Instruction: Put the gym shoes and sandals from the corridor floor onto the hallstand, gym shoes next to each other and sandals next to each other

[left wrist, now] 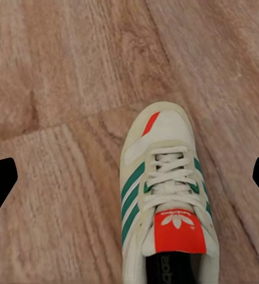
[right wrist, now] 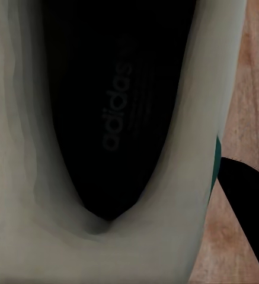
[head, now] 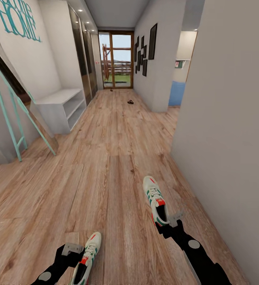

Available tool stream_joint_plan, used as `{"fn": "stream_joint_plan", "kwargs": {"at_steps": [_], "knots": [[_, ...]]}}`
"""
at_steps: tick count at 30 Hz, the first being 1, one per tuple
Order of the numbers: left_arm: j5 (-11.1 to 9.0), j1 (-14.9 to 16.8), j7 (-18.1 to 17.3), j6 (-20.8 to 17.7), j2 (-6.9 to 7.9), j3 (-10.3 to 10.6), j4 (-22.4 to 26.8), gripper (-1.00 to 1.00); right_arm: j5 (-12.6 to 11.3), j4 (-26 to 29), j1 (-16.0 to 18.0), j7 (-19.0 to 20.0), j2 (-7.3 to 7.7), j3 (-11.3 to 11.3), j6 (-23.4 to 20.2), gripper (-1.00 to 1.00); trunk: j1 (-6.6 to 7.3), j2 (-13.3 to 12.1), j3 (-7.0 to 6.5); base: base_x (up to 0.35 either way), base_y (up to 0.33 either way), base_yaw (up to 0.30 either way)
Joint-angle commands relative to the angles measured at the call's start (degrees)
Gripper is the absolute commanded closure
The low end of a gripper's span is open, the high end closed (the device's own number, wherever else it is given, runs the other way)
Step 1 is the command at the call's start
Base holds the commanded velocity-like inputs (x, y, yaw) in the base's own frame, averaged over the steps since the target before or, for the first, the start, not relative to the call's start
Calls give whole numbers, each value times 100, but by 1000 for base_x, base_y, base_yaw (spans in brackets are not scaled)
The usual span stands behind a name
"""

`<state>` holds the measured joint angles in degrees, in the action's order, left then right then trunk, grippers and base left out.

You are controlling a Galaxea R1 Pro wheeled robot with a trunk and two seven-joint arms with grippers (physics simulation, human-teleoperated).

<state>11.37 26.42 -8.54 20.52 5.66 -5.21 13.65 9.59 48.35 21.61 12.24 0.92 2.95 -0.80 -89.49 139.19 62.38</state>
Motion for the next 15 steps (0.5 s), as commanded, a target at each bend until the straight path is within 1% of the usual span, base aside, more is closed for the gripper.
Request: {"fn": "stream_joint_plan", "kwargs": {"at_steps": [1,5,10,15], "knots": [[50,3,-60,16,-2,-51,-3,-100,52,8,2,6,1,4,-8,100,-21,44,33,0,0,0],[50,10,-358,6,-4,-52,-3,-100,52,8,3,6,-2,4,-8,100,-109,204,141,0,0,0],[42,12,-417,5,-4,-58,-3,-100,52,8,3,6,-4,4,-9,100,-219,405,277,0,0,0],[10,8,-428,5,-4,-59,-3,-100,52,8,1,6,-2,4,-8,100,-232,411,434,0,0,0]]}}
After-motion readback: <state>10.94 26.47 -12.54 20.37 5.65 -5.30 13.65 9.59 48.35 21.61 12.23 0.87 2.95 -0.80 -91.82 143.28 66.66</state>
